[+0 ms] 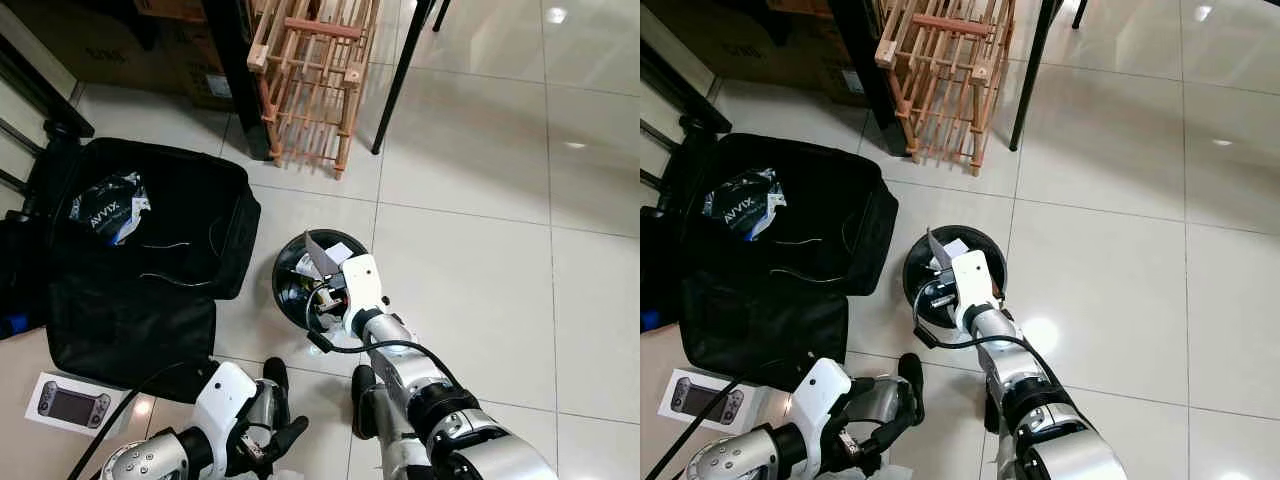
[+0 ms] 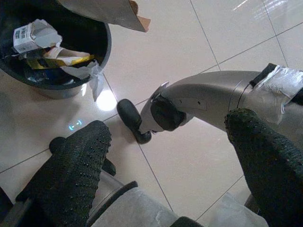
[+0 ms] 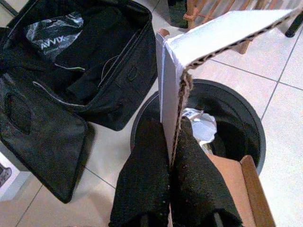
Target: Picking trash to rubbish bin
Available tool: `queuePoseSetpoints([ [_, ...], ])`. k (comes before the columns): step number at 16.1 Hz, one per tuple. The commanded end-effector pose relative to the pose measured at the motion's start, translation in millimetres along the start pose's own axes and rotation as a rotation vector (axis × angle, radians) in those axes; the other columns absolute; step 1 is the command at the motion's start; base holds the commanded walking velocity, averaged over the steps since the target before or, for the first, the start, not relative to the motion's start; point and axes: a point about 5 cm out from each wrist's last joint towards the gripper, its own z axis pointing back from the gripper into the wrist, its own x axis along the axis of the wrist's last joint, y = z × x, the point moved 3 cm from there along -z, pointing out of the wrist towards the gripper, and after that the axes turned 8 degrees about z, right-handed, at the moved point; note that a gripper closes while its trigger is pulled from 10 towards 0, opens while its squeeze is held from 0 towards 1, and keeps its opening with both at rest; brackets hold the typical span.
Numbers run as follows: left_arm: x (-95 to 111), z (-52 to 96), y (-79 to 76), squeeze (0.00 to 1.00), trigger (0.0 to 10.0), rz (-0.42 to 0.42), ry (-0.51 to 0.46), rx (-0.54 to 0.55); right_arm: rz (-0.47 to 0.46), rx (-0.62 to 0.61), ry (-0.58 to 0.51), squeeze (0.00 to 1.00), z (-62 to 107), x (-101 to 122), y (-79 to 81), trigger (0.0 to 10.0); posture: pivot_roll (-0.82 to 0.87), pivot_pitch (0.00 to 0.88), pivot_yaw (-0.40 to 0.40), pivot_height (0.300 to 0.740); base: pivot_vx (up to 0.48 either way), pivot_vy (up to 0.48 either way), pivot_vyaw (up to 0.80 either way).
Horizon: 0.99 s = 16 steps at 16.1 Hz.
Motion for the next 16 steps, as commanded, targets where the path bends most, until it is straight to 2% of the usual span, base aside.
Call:
queuePoseSetpoints([
  [1, -11.1, 4.1, -2.5, 0.00, 10.0, 0.021, 0.036, 0.011, -0.042, 0.053, 0.000, 0.00, -3.4, 1.9, 23.4, 10.0, 0.24, 0.500, 0.006, 0.740, 0.000, 0.000, 0.00],
  [8, -13.6, 5.5, -3.9, 0.00, 10.0, 0.018, 0.048, 0.012, -0.045, 0.048, 0.014, 0.00, -0.8, -5.5, 24.8, 10.0, 0.23, 0.508, 0.008, 0.740, 0.000, 0.000, 0.00],
  [9, -14.0, 5.8, -4.3, 0.00, 10.0, 0.017, 0.051, 0.010, -0.045, 0.047, 0.020, 0.05, 0.2, -8.0, 24.6, 10.0, 0.23, 0.511, 0.007, 0.740, 0.000, 0.000, 0.00],
  [10, -14.1, 5.9, -4.4, 0.00, 10.0, 0.016, 0.052, 0.009, -0.051, 0.048, 0.027, 0.92, 1.1, -10.8, 24.4, 10.0, 0.23, 0.512, 0.007, 0.740, 0.000, 0.000, 0.00],
  [11, -14.2, 5.8, -3.9, 0.00, 10.0, 0.016, 0.053, 0.010, -0.050, 0.042, 0.030, 1.00, 1.7, -12.1, 23.4, 10.0, 0.23, 0.512, 0.007, 0.740, 0.000, 0.000, 0.00],
  [16, -15.0, 6.3, -3.4, 0.00, 10.0, 0.013, 0.057, 0.010, -0.052, 0.034, 0.026, 1.00, 1.8, -11.8, 20.2, 10.0, 0.23, 0.512, 0.010, 0.740, 0.000, 0.000, 0.00],
])
